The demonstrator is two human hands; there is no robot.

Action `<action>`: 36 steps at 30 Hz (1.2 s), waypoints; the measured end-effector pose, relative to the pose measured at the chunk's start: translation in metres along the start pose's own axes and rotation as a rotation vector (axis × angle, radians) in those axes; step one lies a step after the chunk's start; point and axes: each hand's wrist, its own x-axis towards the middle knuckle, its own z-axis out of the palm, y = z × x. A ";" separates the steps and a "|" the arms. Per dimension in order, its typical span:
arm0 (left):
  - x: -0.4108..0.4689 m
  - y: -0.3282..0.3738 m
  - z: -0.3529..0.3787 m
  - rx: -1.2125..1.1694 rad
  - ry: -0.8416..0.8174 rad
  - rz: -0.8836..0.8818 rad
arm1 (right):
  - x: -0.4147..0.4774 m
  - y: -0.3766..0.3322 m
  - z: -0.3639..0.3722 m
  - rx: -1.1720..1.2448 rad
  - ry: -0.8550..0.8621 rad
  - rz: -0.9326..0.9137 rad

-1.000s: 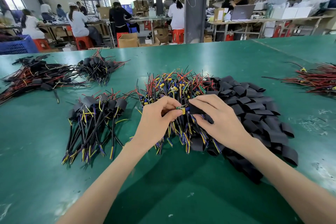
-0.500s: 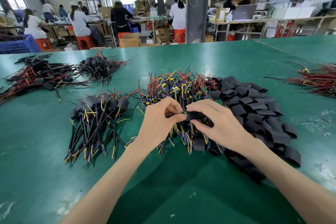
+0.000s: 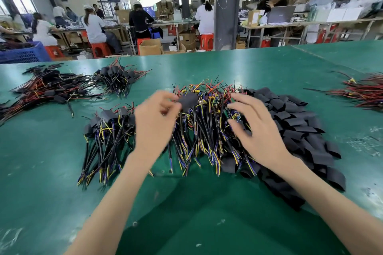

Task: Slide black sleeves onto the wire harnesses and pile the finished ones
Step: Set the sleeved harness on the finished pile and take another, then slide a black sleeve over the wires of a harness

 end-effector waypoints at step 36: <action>0.021 -0.112 -0.046 0.897 -0.218 -0.045 | -0.010 0.067 -0.009 -0.514 -0.473 0.685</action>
